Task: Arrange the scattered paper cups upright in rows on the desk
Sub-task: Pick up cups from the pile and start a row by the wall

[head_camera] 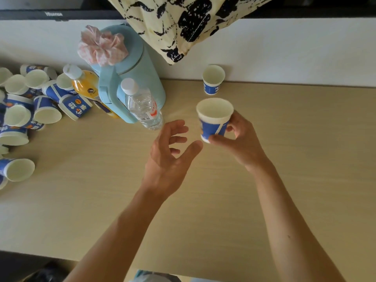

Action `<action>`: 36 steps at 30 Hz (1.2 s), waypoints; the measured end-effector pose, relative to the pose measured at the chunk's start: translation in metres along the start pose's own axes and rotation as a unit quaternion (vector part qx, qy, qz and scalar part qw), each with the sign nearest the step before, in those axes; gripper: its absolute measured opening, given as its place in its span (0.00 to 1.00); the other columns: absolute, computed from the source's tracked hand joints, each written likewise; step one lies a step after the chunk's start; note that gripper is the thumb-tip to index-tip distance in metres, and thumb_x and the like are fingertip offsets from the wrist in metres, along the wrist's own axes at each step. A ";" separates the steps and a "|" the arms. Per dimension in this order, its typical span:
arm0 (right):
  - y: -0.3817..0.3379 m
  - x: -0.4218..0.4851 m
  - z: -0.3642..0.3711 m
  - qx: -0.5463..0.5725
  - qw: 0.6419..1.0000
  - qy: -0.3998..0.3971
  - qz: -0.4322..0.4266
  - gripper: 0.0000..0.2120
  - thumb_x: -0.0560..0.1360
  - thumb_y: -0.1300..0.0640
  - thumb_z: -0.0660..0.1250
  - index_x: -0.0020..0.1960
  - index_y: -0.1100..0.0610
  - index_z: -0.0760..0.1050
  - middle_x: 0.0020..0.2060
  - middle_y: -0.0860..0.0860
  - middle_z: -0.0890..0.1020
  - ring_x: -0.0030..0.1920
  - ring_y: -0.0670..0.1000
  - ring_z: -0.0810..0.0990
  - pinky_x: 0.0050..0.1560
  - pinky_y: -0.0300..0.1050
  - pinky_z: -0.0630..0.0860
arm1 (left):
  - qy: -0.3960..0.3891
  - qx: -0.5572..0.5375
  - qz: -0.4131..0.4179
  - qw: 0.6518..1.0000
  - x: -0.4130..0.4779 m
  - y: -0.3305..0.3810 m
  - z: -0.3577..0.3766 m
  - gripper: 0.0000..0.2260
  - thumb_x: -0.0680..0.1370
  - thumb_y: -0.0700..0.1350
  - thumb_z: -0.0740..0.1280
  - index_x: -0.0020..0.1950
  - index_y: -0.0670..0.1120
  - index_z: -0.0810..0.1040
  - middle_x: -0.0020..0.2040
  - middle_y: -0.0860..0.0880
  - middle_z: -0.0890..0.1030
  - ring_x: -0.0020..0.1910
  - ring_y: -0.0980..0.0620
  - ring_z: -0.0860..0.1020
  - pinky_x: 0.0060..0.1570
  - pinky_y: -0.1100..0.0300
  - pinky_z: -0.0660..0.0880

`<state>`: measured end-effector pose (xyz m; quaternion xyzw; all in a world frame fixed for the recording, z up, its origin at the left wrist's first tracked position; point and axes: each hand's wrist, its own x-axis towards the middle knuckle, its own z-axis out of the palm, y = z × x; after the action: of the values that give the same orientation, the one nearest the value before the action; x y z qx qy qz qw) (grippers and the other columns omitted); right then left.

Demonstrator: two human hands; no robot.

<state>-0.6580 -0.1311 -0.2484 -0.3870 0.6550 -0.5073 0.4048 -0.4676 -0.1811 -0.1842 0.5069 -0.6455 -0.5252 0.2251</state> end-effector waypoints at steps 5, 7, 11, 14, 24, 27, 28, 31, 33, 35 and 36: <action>0.041 0.054 -0.010 -0.040 0.982 0.178 0.043 0.23 0.65 0.57 0.80 0.58 0.53 0.77 0.49 0.45 0.84 0.50 0.45 0.81 0.48 0.40 0.75 | 0.031 -0.021 -0.023 0.999 -0.010 -0.010 -0.001 0.19 0.71 0.55 0.72 0.60 0.55 0.77 0.57 0.59 0.83 0.56 0.59 0.81 0.50 0.61 0.75; 0.059 0.076 -0.016 -0.061 0.971 0.227 0.038 0.25 0.65 0.57 0.79 0.59 0.56 0.75 0.48 0.45 0.83 0.48 0.45 0.81 0.48 0.42 0.77 | 0.041 -0.030 -0.028 0.998 -0.014 -0.014 -0.002 0.16 0.72 0.52 0.71 0.59 0.54 0.78 0.56 0.59 0.83 0.55 0.59 0.82 0.50 0.62 0.75; 0.083 0.113 -0.029 -0.120 0.956 0.265 0.035 0.27 0.65 0.57 0.79 0.60 0.59 0.74 0.48 0.47 0.82 0.47 0.49 0.81 0.49 0.46 0.78 | 0.065 -0.055 -0.034 0.996 -0.023 -0.019 -0.003 0.15 0.73 0.50 0.70 0.59 0.53 0.78 0.55 0.58 0.84 0.56 0.58 0.82 0.49 0.65 0.76; 0.094 0.131 -0.034 -0.146 0.950 0.273 0.034 0.29 0.65 0.58 0.79 0.63 0.58 0.73 0.51 0.46 0.81 0.47 0.46 0.79 0.50 0.41 0.76 | 0.075 -0.058 -0.037 0.995 -0.025 -0.023 -0.005 0.14 0.73 0.49 0.70 0.58 0.52 0.79 0.54 0.57 0.84 0.57 0.58 0.81 0.51 0.63 0.76; 0.104 0.156 -0.042 -0.187 0.942 0.275 0.031 0.30 0.65 0.56 0.79 0.64 0.58 0.73 0.54 0.49 0.82 0.52 0.50 0.81 0.51 0.41 0.75 | 0.079 -0.069 -0.043 0.994 -0.022 -0.026 -0.007 0.11 0.74 0.49 0.69 0.56 0.55 0.80 0.54 0.58 0.84 0.58 0.59 0.81 0.50 0.66 0.75; 0.105 0.160 -0.042 -0.180 0.943 0.276 0.031 0.31 0.65 0.56 0.79 0.65 0.58 0.73 0.54 0.48 0.81 0.50 0.48 0.79 0.52 0.40 0.75 | 0.077 -0.072 -0.043 0.993 -0.022 -0.025 -0.004 0.11 0.74 0.49 0.69 0.55 0.55 0.80 0.54 0.58 0.84 0.59 0.59 0.80 0.49 0.68 0.75; 0.105 0.162 -0.041 -0.178 0.944 0.277 0.030 0.31 0.65 0.57 0.80 0.65 0.58 0.73 0.54 0.48 0.81 0.50 0.47 0.79 0.52 0.40 0.75 | 0.077 -0.074 -0.042 0.993 -0.022 -0.025 -0.004 0.11 0.74 0.48 0.69 0.55 0.55 0.80 0.54 0.58 0.84 0.59 0.58 0.80 0.49 0.69 0.75; 0.104 0.165 -0.042 -0.172 0.944 0.279 0.029 0.31 0.66 0.57 0.80 0.65 0.59 0.73 0.53 0.47 0.81 0.49 0.46 0.78 0.50 0.36 0.73 | 0.073 -0.077 -0.043 0.993 -0.024 -0.026 -0.003 0.10 0.74 0.48 0.69 0.55 0.55 0.80 0.54 0.58 0.84 0.59 0.58 0.80 0.49 0.66 0.75; 0.105 0.167 -0.042 -0.171 0.945 0.278 0.026 0.31 0.65 0.57 0.80 0.65 0.60 0.74 0.53 0.48 0.82 0.49 0.46 0.78 0.50 0.36 0.74 | 0.071 -0.079 -0.044 0.993 -0.026 -0.026 -0.004 0.10 0.74 0.48 0.69 0.55 0.55 0.80 0.54 0.58 0.84 0.59 0.58 0.80 0.51 0.64 0.74; 0.105 0.168 -0.042 -0.177 0.944 0.275 0.028 0.30 0.65 0.56 0.80 0.64 0.59 0.75 0.53 0.48 0.82 0.49 0.46 0.79 0.51 0.37 0.75 | 0.073 -0.082 -0.045 0.993 -0.027 -0.028 -0.005 0.11 0.74 0.48 0.69 0.55 0.55 0.80 0.54 0.58 0.84 0.59 0.58 0.80 0.51 0.64 0.74; 0.106 0.169 -0.042 -0.180 0.944 0.276 0.029 0.29 0.65 0.56 0.80 0.63 0.59 0.75 0.53 0.49 0.82 0.50 0.47 0.79 0.52 0.38 0.76 | 0.075 -0.082 -0.046 0.993 -0.028 -0.028 -0.005 0.11 0.74 0.49 0.69 0.55 0.55 0.80 0.54 0.58 0.84 0.59 0.58 0.80 0.51 0.65 0.74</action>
<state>-0.7704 -0.2515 -0.3689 -0.2794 0.8323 -0.4558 0.1467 -0.4406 -0.1564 -0.2013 0.5536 -0.5576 -0.5468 0.2892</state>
